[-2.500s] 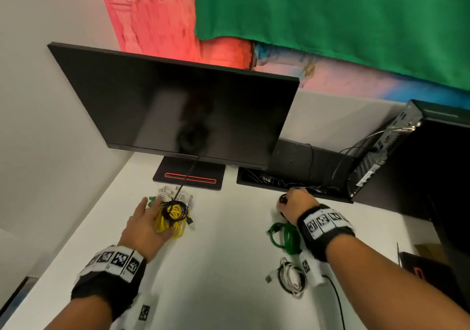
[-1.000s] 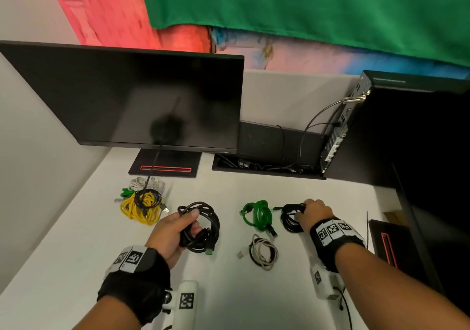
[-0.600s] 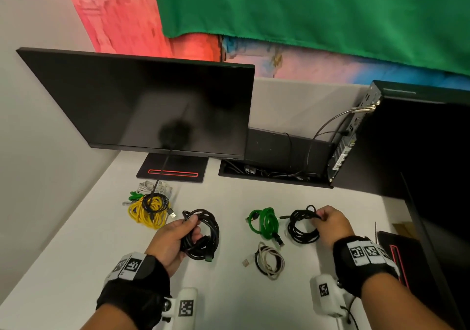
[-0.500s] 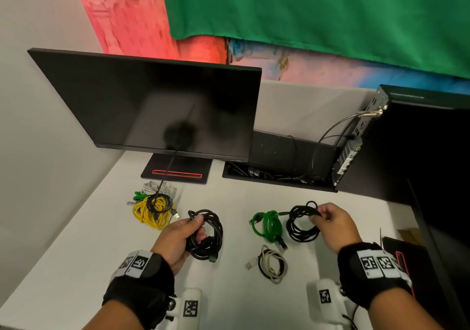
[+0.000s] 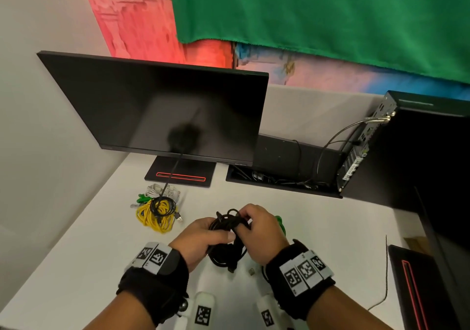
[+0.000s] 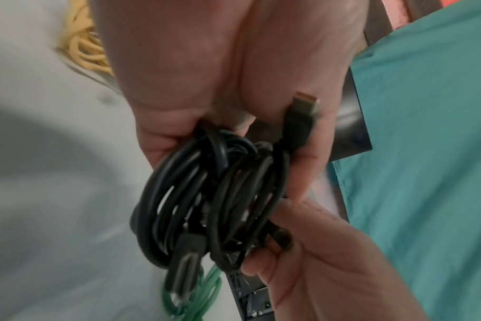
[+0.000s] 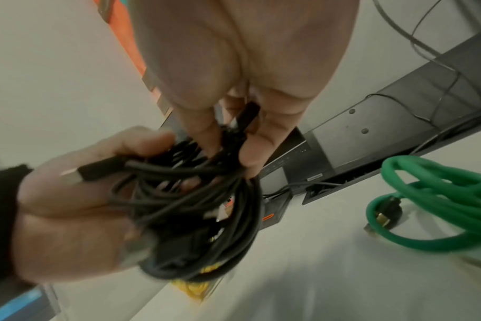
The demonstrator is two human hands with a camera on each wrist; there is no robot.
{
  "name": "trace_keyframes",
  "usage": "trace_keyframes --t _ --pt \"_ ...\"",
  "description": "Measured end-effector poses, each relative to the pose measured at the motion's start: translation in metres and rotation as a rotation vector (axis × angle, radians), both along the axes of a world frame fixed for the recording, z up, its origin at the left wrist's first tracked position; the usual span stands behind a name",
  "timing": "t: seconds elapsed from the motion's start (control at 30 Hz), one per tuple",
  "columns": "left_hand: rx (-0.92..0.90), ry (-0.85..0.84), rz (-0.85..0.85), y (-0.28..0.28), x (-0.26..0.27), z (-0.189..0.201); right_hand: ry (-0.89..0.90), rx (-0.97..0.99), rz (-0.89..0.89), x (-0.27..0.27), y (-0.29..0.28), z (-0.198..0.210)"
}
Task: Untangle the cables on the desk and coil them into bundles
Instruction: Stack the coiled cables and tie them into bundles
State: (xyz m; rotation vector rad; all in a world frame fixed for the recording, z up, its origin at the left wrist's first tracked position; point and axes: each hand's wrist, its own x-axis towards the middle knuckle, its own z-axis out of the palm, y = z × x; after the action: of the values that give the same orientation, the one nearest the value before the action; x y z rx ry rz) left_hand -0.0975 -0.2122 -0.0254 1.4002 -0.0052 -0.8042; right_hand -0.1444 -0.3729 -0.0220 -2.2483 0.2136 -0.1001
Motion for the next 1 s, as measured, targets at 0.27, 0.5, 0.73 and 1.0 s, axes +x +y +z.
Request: trace_keyframes --t 0.27,0.5,0.73,1.0 --pt "0.134 -0.017 0.176 0.026 0.004 -0.018 0.234 0.157 -0.188 0.013 -0.09 -0.021" --pt "0.139 0.062 0.306 0.037 0.008 -0.031 0.523 -0.278 0.142 0.033 -0.107 -0.061" --pt "0.139 0.054 0.356 0.042 0.012 -0.03 0.616 -0.605 0.258 0.065 -0.077 -0.059" --pt "0.111 0.092 0.403 0.049 0.016 -0.025 0.447 -0.409 0.106 0.056 -0.076 -0.057"
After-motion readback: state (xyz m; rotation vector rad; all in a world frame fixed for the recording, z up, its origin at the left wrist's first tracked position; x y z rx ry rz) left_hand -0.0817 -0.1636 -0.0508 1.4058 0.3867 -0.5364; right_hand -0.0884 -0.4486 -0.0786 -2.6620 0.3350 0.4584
